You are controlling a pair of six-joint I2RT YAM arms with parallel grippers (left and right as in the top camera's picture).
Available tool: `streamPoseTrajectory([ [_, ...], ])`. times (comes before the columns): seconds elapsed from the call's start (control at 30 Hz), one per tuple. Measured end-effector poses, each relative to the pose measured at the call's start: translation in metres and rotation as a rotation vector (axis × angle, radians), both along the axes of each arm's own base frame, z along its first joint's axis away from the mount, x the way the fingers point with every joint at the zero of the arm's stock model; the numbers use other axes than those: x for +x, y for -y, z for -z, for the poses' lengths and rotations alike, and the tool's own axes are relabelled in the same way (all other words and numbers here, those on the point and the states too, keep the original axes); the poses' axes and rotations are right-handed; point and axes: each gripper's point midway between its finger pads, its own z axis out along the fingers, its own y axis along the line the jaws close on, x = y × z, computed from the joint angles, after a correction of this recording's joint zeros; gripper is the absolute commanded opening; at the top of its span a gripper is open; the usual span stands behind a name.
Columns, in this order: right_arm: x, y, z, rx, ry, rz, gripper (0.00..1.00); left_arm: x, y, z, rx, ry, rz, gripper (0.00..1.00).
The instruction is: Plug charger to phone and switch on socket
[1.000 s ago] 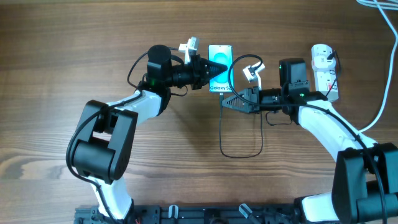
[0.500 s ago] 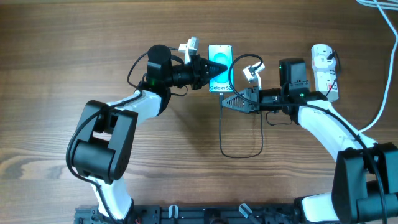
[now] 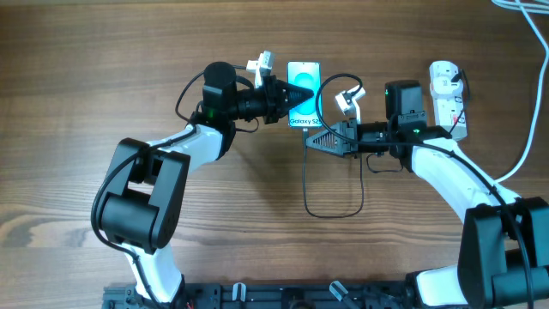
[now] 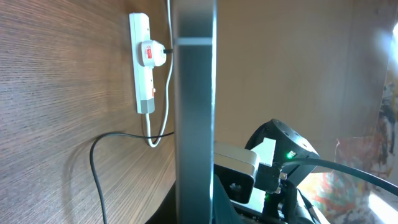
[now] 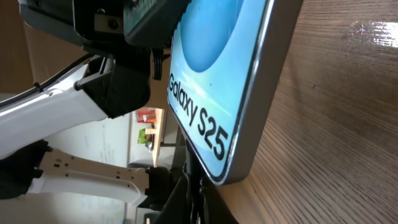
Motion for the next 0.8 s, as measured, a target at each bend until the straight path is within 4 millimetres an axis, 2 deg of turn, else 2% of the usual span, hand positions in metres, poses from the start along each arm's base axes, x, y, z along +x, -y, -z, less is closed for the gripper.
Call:
streamPoseTrajectory([
  [0.8, 0.0022, 0.0059, -0.0015, 0.015, -0.005, 0.012, 0.04, 0.002, -0.0018, 0.0001, 0.001, 0.0, -0.009, 0.04],
])
